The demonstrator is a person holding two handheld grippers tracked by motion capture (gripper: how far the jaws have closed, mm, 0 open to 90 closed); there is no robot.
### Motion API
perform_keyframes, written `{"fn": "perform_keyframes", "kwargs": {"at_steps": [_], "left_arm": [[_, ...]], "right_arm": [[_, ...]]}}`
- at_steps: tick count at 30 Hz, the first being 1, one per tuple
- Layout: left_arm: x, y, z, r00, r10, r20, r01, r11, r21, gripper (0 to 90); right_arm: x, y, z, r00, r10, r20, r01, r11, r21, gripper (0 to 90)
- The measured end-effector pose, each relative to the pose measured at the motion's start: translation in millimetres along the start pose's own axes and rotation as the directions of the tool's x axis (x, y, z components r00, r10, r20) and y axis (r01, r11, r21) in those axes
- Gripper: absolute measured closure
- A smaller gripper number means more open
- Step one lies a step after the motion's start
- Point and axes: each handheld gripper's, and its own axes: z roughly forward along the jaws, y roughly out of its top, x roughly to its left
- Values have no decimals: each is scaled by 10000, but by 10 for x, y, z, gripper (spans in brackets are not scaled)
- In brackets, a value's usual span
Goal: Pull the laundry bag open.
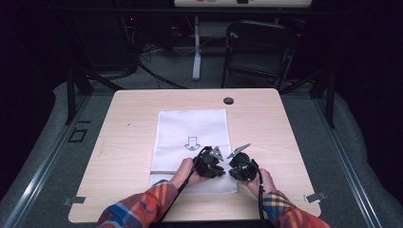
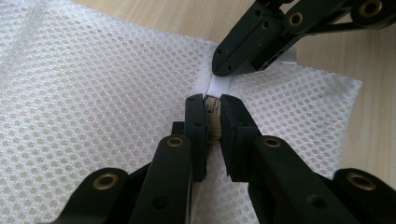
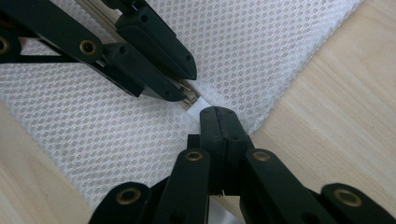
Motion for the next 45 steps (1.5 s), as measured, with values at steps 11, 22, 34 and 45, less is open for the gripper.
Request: {"fn": "perform_keyframes", "kwargs": {"at_steps": [11, 22, 34, 45], "left_arm": [[4, -1, -8, 10000, 27, -13, -27, 10000, 64, 821], [8, -16, -18, 9999, 77, 91, -77, 10000, 45, 821], [87, -111, -78, 9997, -140, 203, 140, 9999, -23, 820], [94, -117, -69, 9995, -92, 314, 95, 9999, -88, 819]], "right_arm": [[-6, -7, 2, 10000, 6, -31, -6, 10000, -46, 900], [5, -12, 5, 9995, 227, -205, -230, 9996, -142, 900], [6, -9, 5, 9997, 223, -110, -224, 9997, -71, 900], [9, 38, 30, 9985, 151, -529, -179, 9984, -533, 900]]}}
